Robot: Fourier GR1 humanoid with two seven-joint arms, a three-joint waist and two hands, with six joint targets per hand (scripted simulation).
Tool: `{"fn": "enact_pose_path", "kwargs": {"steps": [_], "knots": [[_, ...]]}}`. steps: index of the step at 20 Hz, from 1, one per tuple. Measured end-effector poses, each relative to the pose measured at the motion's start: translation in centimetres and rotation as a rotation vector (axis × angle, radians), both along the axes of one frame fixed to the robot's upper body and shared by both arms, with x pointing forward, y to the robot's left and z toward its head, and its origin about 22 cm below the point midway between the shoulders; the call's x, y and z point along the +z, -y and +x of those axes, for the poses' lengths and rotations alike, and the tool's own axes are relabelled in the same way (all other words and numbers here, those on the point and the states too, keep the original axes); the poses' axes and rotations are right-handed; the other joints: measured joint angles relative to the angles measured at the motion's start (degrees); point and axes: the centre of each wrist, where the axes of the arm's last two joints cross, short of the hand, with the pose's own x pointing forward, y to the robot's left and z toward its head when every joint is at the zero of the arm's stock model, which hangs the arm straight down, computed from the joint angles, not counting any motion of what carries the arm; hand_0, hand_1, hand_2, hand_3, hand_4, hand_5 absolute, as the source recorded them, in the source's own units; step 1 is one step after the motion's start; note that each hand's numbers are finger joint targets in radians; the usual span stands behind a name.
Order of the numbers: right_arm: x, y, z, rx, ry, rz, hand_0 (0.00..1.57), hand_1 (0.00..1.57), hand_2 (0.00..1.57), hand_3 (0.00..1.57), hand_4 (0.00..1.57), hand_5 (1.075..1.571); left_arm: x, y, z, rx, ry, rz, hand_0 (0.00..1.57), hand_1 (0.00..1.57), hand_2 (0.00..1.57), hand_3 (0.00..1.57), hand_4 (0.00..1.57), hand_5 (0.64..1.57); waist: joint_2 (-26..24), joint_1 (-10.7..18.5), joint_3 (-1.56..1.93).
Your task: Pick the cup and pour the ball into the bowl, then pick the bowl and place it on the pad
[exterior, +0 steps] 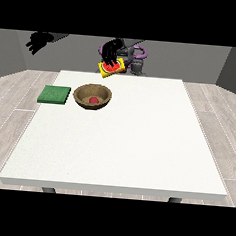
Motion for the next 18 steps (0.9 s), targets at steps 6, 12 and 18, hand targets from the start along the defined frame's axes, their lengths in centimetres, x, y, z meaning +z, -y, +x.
{"fn": "enact_pose_path", "kwargs": {"steps": [6,12,18], "knots": [[-0.2,1.5,-0.9,-0.097,-0.019,-0.007,0.00,0.00,0.00,0.11,0.76,1.556,2.9,-3.3,1.3,-0.016,-0.020,-0.432,0.80,0.80,1.19,0.88,1.30,1.555,-0.5,6.3,-0.20],[-0.4,1.2,-0.9,-0.163,-0.022,-0.003,0.00,0.00,0.00,0.00,0.79,1.555,8.2,-7.5,2.7,-0.014,-0.058,-1.050,0.00,0.00,0.00,0.00,1.12,1.570,0.2,12.0,-0.70],[-2.1,0.1,-1.2,-0.221,-0.043,0.023,0.00,0.00,0.00,0.00,0.72,1.565,13.0,-13.4,3.7,-0.106,-0.170,-1.539,0.00,0.00,0.00,0.00,1.05,1.567,2.8,16.8,-0.56]]}}
